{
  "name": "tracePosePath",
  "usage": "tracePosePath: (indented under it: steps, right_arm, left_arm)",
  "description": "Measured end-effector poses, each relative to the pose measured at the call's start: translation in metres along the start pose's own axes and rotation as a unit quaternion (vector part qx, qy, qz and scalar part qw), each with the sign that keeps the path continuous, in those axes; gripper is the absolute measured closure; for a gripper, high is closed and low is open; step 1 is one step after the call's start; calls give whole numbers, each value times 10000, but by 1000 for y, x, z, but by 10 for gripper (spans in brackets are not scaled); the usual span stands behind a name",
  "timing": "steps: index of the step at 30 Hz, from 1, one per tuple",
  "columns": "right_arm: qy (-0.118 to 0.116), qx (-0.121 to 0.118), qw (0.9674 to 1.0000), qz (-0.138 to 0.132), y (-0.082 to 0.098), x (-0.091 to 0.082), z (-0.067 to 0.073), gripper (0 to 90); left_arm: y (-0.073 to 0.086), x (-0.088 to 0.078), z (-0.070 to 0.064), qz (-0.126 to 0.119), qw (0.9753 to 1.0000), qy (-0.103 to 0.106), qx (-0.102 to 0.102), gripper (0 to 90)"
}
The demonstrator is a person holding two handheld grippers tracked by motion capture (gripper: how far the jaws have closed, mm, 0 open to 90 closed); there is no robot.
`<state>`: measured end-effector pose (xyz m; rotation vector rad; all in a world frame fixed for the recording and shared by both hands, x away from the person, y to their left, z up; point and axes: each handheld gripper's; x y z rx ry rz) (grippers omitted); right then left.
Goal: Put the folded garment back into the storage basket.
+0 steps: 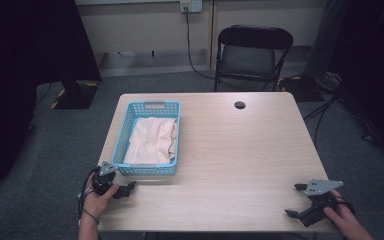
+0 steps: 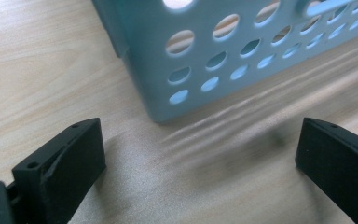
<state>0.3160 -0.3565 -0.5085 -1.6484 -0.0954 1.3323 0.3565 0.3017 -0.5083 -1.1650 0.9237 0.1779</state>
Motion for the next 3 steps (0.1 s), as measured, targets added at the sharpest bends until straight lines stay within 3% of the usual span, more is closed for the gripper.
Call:
tracePosePath:
  steps: [3]
  right_arm:
    - [0,0,10000,0,0,0,0,0]
  left_arm:
    - [-3,0,-1,141,9999,26,-26,0]
Point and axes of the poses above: each handheld gripper's, and its own axes: x roughly forward along the jaws, y roughly out of its underside, z roughly to its left, and after that the axes turned 7 degrees about x, right-handed
